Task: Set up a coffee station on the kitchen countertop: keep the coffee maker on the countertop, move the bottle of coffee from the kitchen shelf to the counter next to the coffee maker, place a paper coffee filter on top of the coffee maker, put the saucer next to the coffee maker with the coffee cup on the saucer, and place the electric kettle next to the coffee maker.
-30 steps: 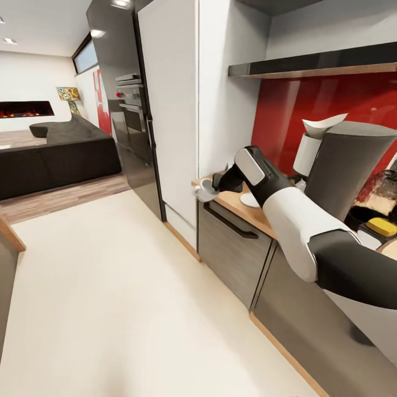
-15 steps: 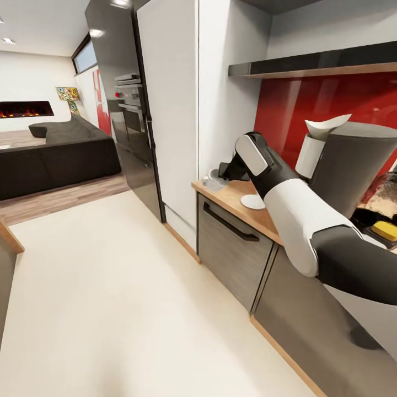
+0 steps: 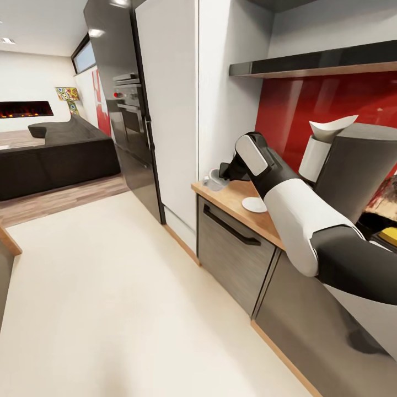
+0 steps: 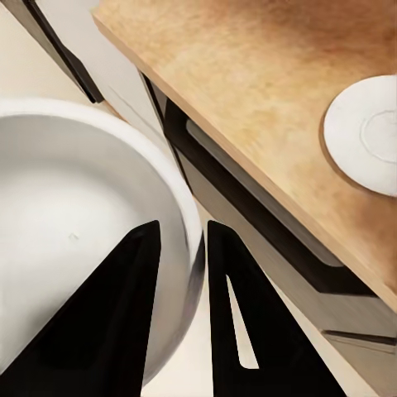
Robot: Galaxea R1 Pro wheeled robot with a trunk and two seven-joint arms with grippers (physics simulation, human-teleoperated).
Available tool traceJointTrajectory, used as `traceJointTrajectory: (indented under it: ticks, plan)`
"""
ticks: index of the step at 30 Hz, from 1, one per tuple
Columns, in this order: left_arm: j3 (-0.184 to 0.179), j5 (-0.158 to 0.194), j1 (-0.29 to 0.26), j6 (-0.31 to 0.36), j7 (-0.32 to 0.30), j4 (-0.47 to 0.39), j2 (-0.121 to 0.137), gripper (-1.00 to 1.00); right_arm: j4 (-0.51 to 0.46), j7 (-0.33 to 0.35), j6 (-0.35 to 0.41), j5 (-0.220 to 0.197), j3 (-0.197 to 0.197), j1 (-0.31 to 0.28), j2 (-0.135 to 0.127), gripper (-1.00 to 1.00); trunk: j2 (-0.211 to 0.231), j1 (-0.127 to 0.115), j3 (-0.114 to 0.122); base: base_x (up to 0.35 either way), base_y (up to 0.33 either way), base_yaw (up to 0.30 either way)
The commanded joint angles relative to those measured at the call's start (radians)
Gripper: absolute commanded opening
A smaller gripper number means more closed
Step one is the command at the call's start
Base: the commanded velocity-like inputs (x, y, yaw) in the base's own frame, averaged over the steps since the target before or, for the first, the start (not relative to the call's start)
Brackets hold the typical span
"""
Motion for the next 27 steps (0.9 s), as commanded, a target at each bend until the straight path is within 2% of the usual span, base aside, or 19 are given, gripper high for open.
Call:
traceJointTrajectory:
  ticks: [1, 13, 19, 27]
  plan:
    - [-0.003, 0.004, -0.001, -0.005, -0.003, 0.002, 0.0, 1.0, -0.001, -0.008, 0.001, -0.012, 0.004, -0.001, -0.001, -1.0, -0.001, 0.0, -0.001, 0.013, 0.0, 0.0]
    - [-0.003, 0.004, -0.001, -0.005, -0.003, 0.002, 0.0, 1.0, -0.003, -0.007, 0.0, -0.014, 0.002, 0.001, -0.001, -1.0, -0.001, 0.0, -0.001, 0.005, 0.007, 0.0]
    - [-0.003, 0.004, -0.001, -0.005, -0.003, 0.002, 0.0, 1.0, -0.003, -0.007, 0.0, -0.014, 0.001, 0.001, -0.001, -1.0, -0.001, 0.0, -0.001, 0.156, 0.164, -0.004]
    - [-0.003, 0.004, -0.001, -0.005, -0.004, 0.002, 0.0, 1.0, -0.002, -0.007, -0.001, -0.014, 0.0, 0.002, -0.001, -1.0, -0.001, 0.0, -0.001, 0.035, 0.035, -0.199]
